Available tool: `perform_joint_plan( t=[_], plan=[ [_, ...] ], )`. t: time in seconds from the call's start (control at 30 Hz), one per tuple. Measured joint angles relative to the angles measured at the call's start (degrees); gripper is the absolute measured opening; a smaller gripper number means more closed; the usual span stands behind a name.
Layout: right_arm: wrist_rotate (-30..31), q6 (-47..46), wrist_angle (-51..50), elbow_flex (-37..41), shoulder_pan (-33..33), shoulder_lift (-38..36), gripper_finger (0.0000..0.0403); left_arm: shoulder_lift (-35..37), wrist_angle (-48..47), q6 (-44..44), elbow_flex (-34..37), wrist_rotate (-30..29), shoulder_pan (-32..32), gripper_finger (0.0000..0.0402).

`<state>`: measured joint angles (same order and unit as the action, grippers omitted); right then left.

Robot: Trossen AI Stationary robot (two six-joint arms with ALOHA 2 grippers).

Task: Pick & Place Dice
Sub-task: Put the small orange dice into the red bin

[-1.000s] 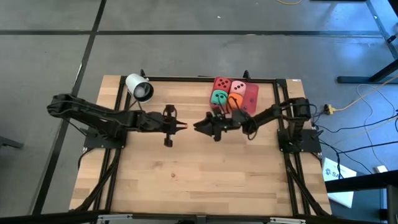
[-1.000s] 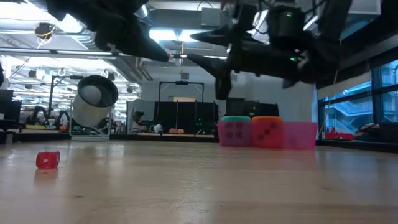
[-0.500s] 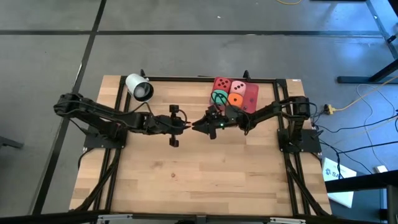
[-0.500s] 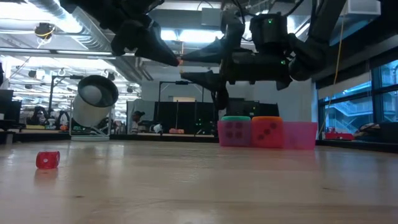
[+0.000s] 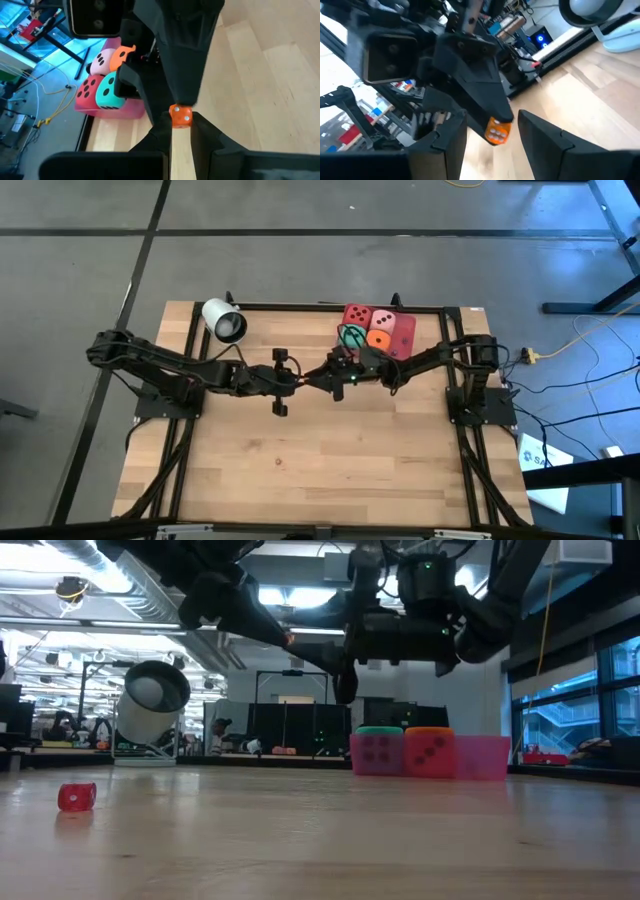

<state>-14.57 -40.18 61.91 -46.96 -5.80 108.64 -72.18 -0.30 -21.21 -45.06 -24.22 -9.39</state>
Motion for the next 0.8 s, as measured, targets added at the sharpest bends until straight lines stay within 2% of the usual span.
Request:
perform_joint_plan(
  t=[0.17,0.63,0.8],
  plan=[
    [0.01,0.38,-3.39,-0.52,0.00,0.00,0.0178,0.00,0.00,-0.46,0.00,-0.49,0.00,0.0026],
    [0.17,0.76,-2.29,-0.52,0.00,0.00,0.0177,0.02,0.00,-0.50,0.00,-0.01,0.00,0.0026],
    [0.15,0.76,-1.95,-0.52,0.00,0.00,0.0161,0.02,0.00,-0.52,0.00,0.21,0.00,0.0026]
  ],
)
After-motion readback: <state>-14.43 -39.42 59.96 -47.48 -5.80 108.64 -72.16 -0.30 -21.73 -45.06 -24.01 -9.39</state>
